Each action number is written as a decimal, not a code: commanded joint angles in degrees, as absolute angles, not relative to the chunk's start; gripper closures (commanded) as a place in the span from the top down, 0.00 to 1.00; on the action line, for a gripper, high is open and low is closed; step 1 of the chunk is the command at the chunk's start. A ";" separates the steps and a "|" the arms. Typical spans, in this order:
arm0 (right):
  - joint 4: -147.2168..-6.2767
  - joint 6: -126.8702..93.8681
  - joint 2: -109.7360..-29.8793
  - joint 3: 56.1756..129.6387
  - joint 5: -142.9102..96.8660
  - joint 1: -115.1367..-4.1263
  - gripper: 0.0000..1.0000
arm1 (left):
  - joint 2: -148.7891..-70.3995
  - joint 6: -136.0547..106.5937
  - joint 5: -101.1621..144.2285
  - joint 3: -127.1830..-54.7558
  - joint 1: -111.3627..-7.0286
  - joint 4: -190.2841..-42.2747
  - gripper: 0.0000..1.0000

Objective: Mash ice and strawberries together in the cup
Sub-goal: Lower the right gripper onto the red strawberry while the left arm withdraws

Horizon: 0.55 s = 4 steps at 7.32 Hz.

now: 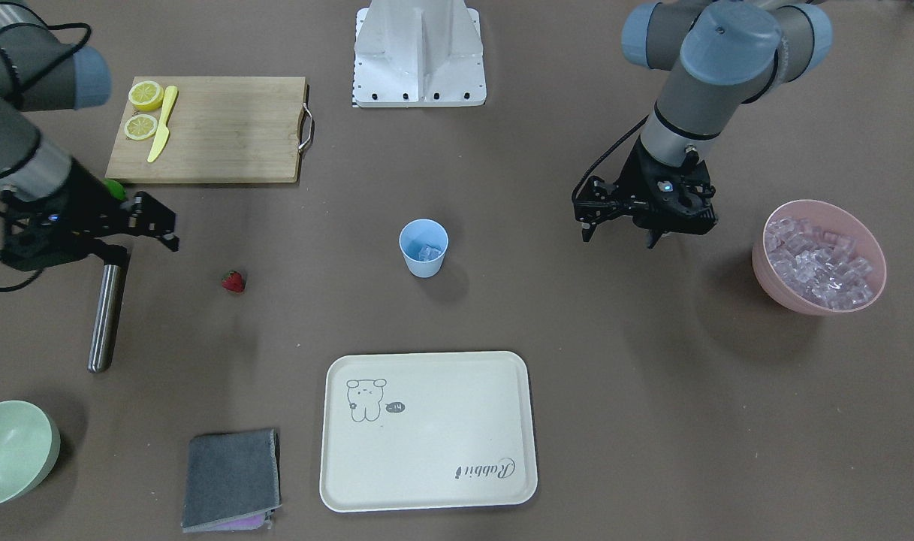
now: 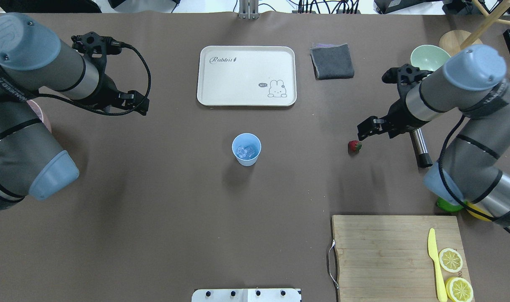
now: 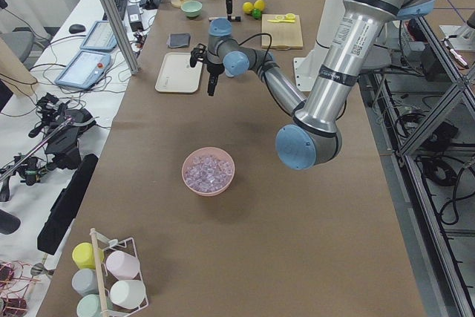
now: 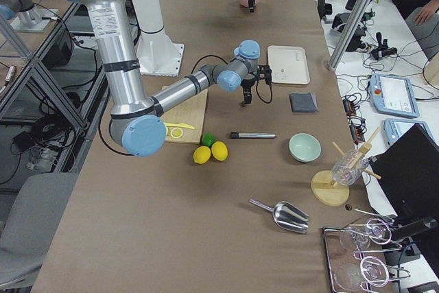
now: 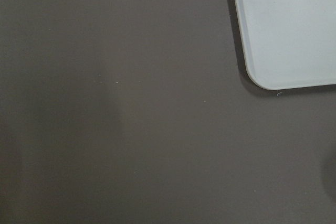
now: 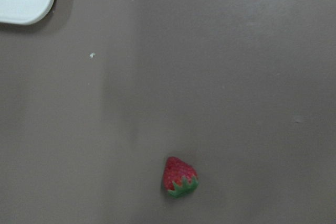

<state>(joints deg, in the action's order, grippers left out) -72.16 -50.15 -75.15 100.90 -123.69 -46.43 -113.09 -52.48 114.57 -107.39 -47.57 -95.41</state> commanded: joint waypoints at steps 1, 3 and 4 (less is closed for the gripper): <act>-72.07 -49.92 -71.91 95.40 -120.95 -42.73 0.84 | -112.15 -52.38 114.52 -107.58 -48.77 -95.45 0.97; -72.07 -47.83 -71.37 94.13 -120.59 -42.45 0.75 | -111.97 -52.64 114.35 -108.10 -48.87 -95.45 0.97; -72.07 -46.68 -71.37 93.87 -120.32 -42.89 0.72 | -111.97 -52.99 114.35 -108.28 -48.87 -95.45 0.97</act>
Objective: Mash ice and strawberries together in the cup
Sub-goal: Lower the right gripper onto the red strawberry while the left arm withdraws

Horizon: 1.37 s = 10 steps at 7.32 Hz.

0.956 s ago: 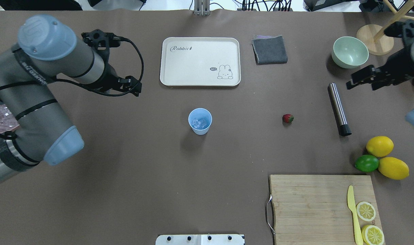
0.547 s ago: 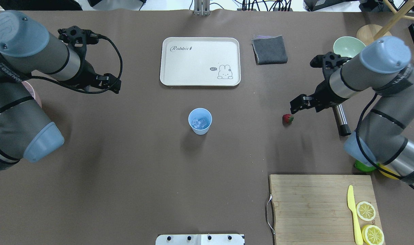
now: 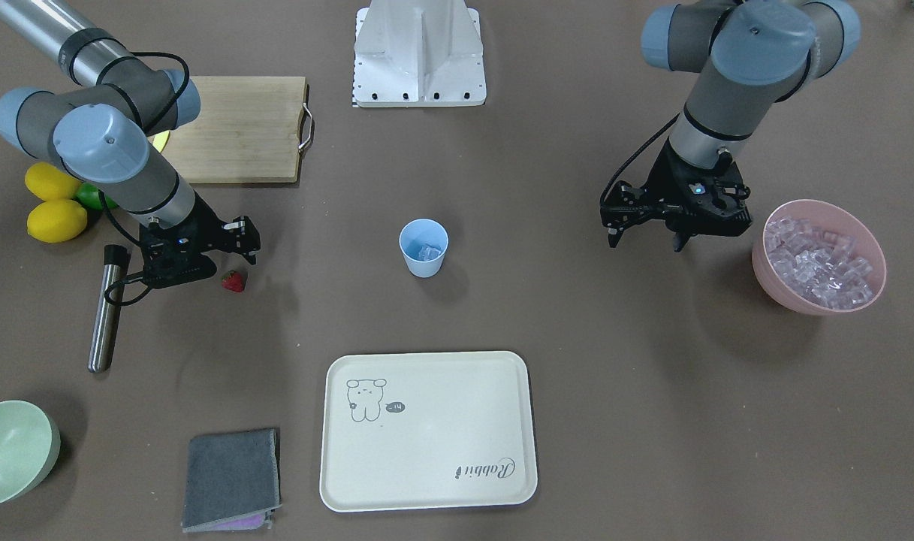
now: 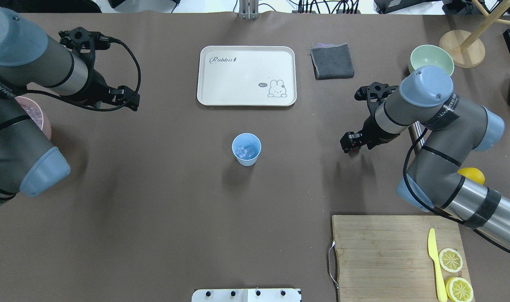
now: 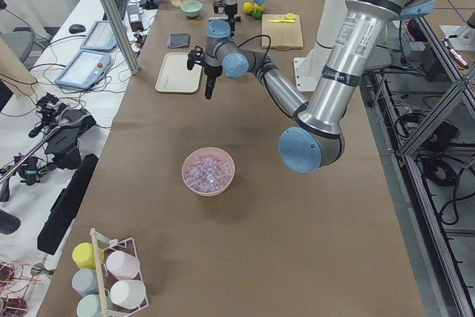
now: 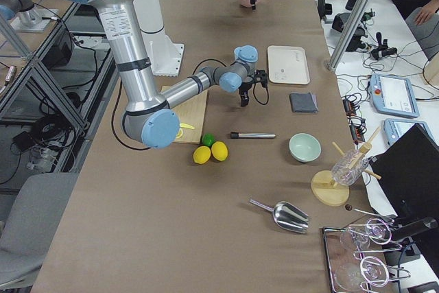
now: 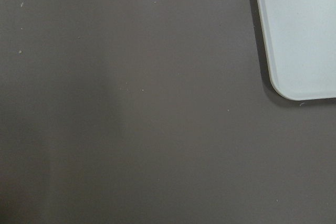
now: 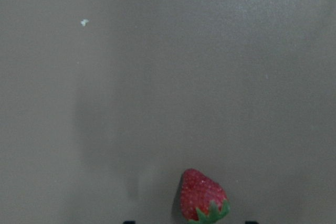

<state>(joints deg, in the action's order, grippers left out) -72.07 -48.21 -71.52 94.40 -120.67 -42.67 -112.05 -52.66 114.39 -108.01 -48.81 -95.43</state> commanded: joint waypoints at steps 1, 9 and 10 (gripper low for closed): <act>-72.07 -46.50 -71.54 93.78 -119.71 -42.89 0.68 | -111.97 -53.09 114.26 -108.37 -48.87 -95.45 0.97; -73.11 -47.45 -67.43 94.55 -120.05 -43.85 0.00 | -111.45 -52.30 114.52 -109.59 -51.39 -93.80 0.97; -75.65 -50.85 -64.28 96.31 -121.45 -44.12 0.00 | -109.36 -47.16 114.70 -112.04 -53.85 -91.17 0.97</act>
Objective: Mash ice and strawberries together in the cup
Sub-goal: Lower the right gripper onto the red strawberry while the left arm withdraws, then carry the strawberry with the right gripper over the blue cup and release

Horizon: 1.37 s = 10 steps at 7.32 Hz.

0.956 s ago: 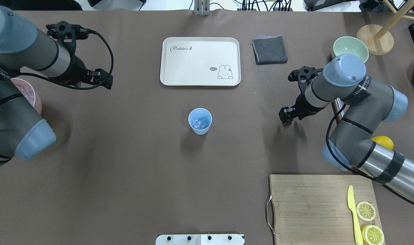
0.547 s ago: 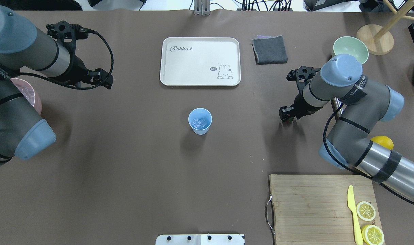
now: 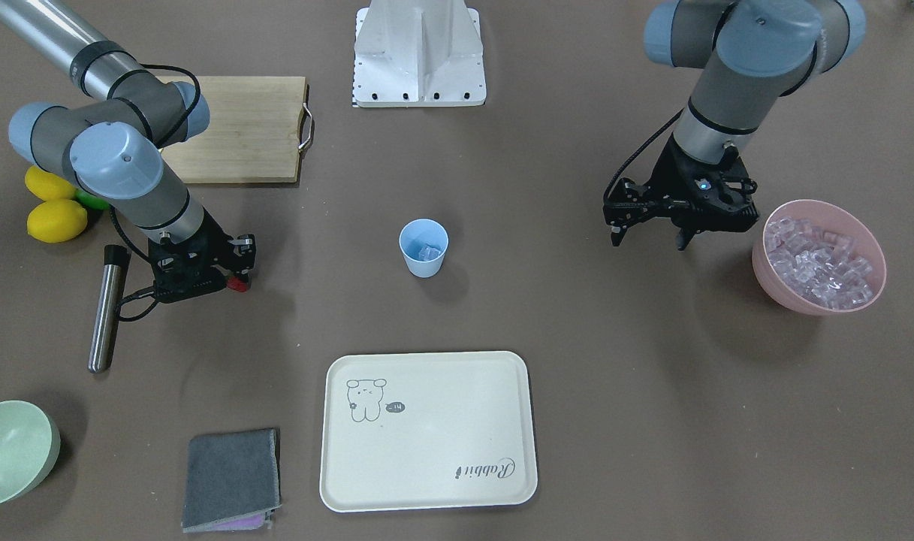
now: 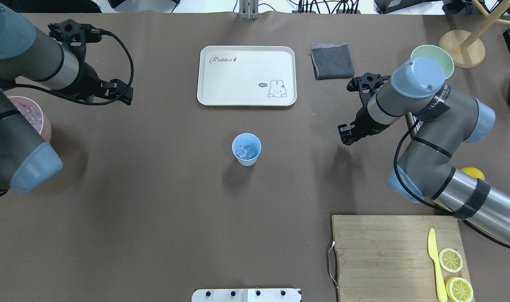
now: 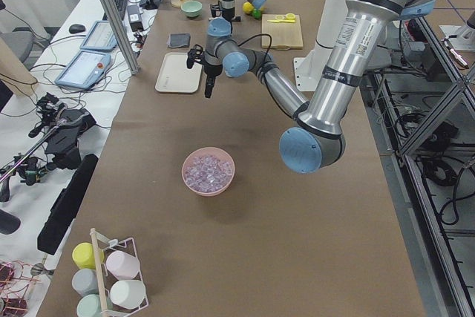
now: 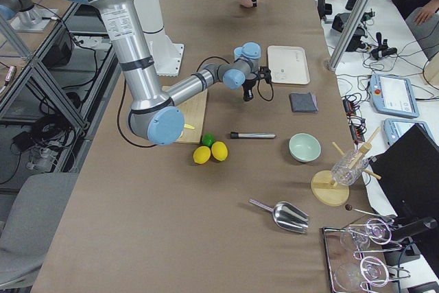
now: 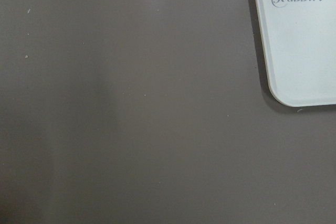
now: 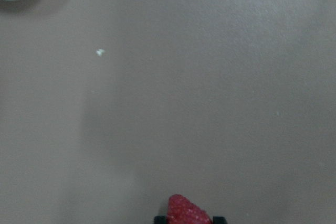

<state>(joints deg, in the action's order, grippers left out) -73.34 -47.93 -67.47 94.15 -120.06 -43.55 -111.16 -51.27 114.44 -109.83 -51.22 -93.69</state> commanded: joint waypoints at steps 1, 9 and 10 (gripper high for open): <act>-76.28 -56.54 -61.12 97.63 -121.03 -43.86 0.00 | -105.16 -40.50 115.31 -114.24 -55.79 -90.01 0.97; -84.82 -68.12 -42.98 92.30 -106.44 -31.11 0.00 | -95.98 -29.27 121.99 -113.38 -64.95 -90.44 0.97; -84.73 -68.12 -42.80 92.02 -106.35 -31.11 0.00 | -96.59 -29.35 121.99 -112.25 -64.69 -90.53 0.97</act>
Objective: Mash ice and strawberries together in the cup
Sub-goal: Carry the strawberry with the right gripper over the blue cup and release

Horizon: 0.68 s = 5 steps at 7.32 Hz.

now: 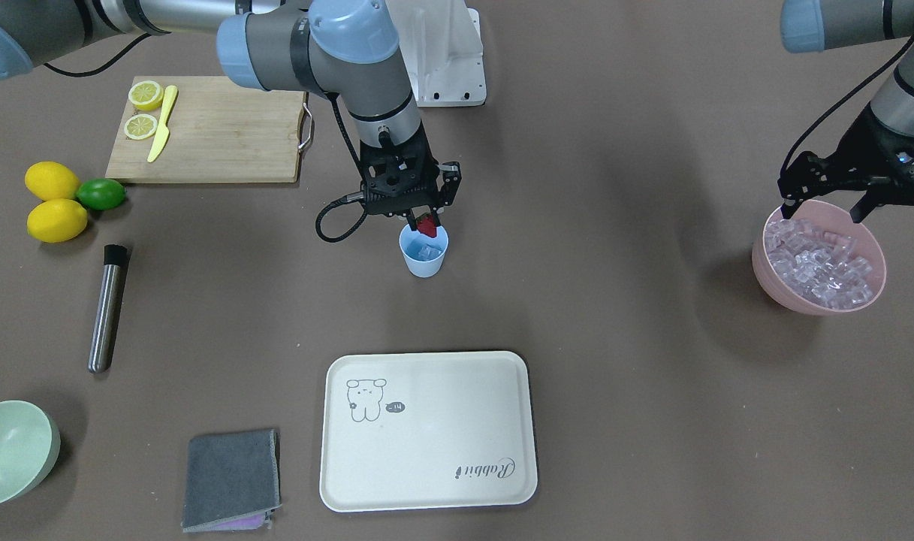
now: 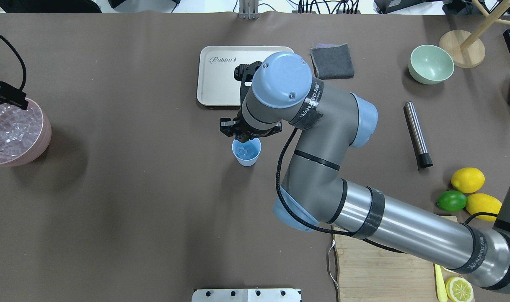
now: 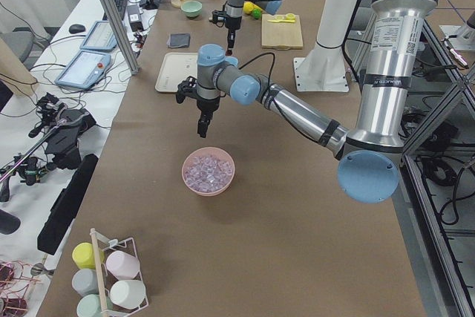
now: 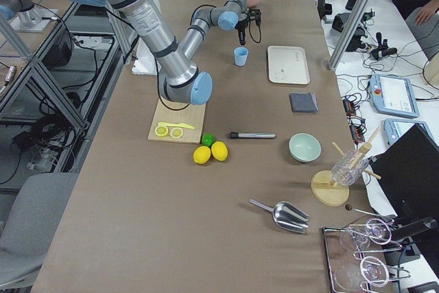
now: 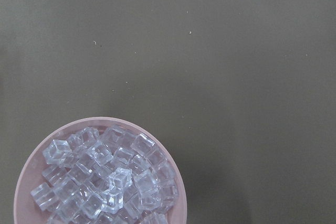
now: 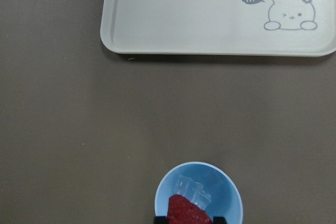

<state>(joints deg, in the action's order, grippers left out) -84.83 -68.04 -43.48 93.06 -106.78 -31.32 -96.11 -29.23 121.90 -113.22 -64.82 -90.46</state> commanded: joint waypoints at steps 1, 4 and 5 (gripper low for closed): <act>-84.73 -68.12 -42.80 91.24 -106.00 -31.03 0.00 | -96.94 -29.53 121.99 -111.45 -64.43 -90.44 0.97; -84.73 -68.29 -43.42 90.70 -105.30 -29.89 0.30 | -96.94 -29.44 122.08 -111.36 -64.34 -90.53 0.97; -84.64 -68.29 -44.38 90.88 -104.60 -29.19 0.89 | -96.86 -29.36 122.08 -111.44 -64.34 -90.53 0.97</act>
<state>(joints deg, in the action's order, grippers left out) -84.71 -68.25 -43.57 90.82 -105.29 -29.94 -96.92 -29.43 122.08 -111.46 -64.35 -90.50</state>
